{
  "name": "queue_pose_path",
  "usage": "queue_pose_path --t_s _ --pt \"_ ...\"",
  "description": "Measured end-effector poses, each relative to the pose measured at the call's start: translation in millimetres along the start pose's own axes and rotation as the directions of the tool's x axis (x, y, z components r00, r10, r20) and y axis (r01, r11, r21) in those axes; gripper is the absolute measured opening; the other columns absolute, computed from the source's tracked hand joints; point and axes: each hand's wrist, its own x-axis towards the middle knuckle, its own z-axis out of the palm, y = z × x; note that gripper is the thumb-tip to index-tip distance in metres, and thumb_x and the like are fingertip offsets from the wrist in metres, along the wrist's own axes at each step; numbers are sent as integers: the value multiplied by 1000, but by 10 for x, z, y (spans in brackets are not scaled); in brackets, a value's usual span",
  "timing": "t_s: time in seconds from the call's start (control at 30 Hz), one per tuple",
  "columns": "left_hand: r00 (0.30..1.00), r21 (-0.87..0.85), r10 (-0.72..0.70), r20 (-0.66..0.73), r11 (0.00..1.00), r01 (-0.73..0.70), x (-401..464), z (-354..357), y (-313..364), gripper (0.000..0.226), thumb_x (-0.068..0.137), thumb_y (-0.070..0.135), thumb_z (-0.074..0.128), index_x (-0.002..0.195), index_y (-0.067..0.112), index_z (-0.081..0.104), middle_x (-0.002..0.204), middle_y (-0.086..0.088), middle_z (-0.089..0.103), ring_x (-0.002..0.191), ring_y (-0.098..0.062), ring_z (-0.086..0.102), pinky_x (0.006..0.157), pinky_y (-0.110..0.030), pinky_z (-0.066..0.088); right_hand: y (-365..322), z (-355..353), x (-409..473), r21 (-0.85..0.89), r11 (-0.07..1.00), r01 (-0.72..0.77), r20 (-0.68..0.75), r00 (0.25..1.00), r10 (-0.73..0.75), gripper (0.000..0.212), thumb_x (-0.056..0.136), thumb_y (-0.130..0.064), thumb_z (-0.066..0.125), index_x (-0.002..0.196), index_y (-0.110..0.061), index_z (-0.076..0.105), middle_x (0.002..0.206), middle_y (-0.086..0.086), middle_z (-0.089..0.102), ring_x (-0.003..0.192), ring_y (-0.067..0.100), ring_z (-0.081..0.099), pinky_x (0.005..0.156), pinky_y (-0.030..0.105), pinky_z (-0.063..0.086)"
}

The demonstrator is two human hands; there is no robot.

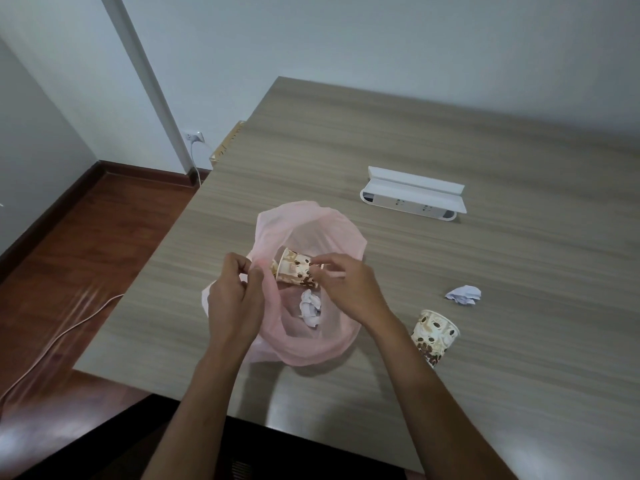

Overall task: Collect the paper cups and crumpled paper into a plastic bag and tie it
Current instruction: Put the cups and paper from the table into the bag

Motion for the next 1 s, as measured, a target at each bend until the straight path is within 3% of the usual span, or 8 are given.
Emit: queue_pose_path --t_s 0.1,0.2,0.3,0.43,0.6,0.73,0.87,1.0 --pt "999 -1 23 29 1000 -23 -39 44 20 11 97 17 51 90 9 50 59 -3 56 53 -15 51 53 -33 37 139 -213 -26 -140 990 20 -244 968 -54 15 87 -26 68 102 -24 73 106 -9 69 99 7 58 89 31 48" --pt "996 50 63 68 997 -66 -95 103 35 10 97 18 51 90 11 49 58 -8 58 55 -18 54 56 -36 39 371 -514 -63 -278 925 -258 -489 867 95 30 86 -31 63 113 -20 65 117 4 62 112 28 54 88 35 43" --pt "987 59 110 117 991 -118 -144 176 9 12 97 22 50 88 16 46 55 -9 59 53 -22 56 57 -39 43 687 -834 -156 -282 707 -649 -479 733 483 67 84 -48 62 138 -14 41 140 15 43 128 39 43 98 45 41" --pt "964 43 153 217 985 -166 -227 287 10 15 98 25 51 85 21 44 49 -6 54 45 -19 48 49 -35 38 1163 -999 -331 -328 548 -770 -382 638 668 96 78 -62 65 148 -11 22 144 23 39 135 38 37 102 42 39" --pt "926 -53 164 341 987 -155 -323 306 76 17 97 17 53 83 15 44 48 -3 42 41 -9 35 46 -25 28 1325 -910 -425 -237 590 -772 -328 635 699 95 73 -47 79 146 -12 29 142 22 43 130 35 45 96 35 43" --pt "957 -19 166 239 986 -166 -193 179 19 17 89 33 50 79 20 46 58 -17 58 49 -26 53 49 -41 46 1114 -866 -388 -98 753 -651 -401 718 568 83 75 -49 76 142 -13 41 138 17 53 128 32 51 103 37 40" --pt "981 27 159 112 986 -163 -49 12 -29 16 88 31 49 77 20 47 61 -14 59 57 -36 58 52 -53 51 535 -947 -301 102 906 -411 -570 722 391 56 79 -49 69 123 -17 55 119 7 62 111 25 59 97 36 47" --pt "986 20 149 79 988 -151 -32 -44 -14 17 89 28 51 75 19 47 61 -15 58 57 -39 57 51 -52 49 -44 -897 -224 254 952 -173 -610 735 296 40 85 -47 67 111 -19 61 104 -3 67 82 1 62 67 10 46"
